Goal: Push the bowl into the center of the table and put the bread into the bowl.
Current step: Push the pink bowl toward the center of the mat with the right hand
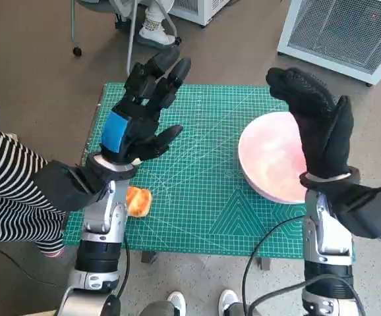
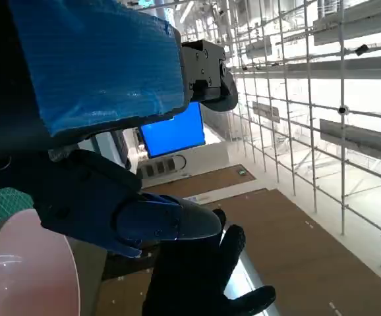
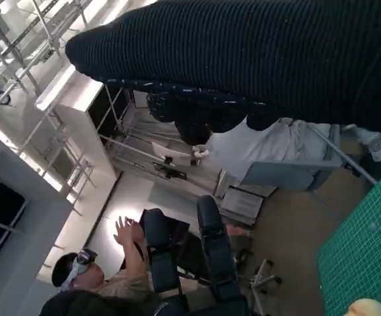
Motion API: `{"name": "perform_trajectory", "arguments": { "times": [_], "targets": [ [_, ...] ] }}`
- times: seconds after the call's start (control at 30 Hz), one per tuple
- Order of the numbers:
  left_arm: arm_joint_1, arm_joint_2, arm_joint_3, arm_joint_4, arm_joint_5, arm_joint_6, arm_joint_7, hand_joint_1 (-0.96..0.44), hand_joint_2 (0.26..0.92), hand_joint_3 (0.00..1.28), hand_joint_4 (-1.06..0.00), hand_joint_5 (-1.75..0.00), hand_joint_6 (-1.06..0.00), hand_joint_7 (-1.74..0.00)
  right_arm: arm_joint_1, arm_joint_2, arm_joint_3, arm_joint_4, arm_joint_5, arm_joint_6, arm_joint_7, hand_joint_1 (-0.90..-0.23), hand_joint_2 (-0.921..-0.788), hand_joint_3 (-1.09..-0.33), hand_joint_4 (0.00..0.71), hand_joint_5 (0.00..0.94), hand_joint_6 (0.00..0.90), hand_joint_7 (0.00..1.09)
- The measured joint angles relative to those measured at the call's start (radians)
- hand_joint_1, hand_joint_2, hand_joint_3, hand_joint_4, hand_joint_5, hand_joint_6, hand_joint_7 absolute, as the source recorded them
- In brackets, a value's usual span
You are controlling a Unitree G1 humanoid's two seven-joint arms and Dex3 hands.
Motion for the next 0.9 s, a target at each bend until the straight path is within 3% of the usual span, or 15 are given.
{"name": "perform_trajectory", "arguments": {
  "times": [0.23,0.5,0.9],
  "targets": [
    [0.0,0.0,0.0,0.0,0.0,0.0,0.0,-0.6,0.921,0.26,-0.17,0.0,0.0,-0.6,0.0,-0.016,-0.015,0.011,0.004,-0.002,0.013,-0.714,-0.921,-0.693,0.183,0.003,0.024,0.58],
    [0.003,0.002,0.001,0.0,0.001,-0.001,0.0,-0.61,0.921,0.26,-0.17,0.0,0.0,-0.6,0.0,-0.086,-0.1,0.05,0.038,-0.023,0.028,-0.724,-0.921,-0.714,0.167,0.0,0.008,0.57],
    [0.005,0.006,0.006,0.016,0.007,-0.023,0.003,-0.62,0.921,0.26,-0.18,-0.01,0.0,-0.6,-0.009,-0.17,-0.232,0.239,0.029,-0.1,-0.076,-0.7,-0.921,-0.806,0.112,0.0,-0.001,0.45]
  ]
}}
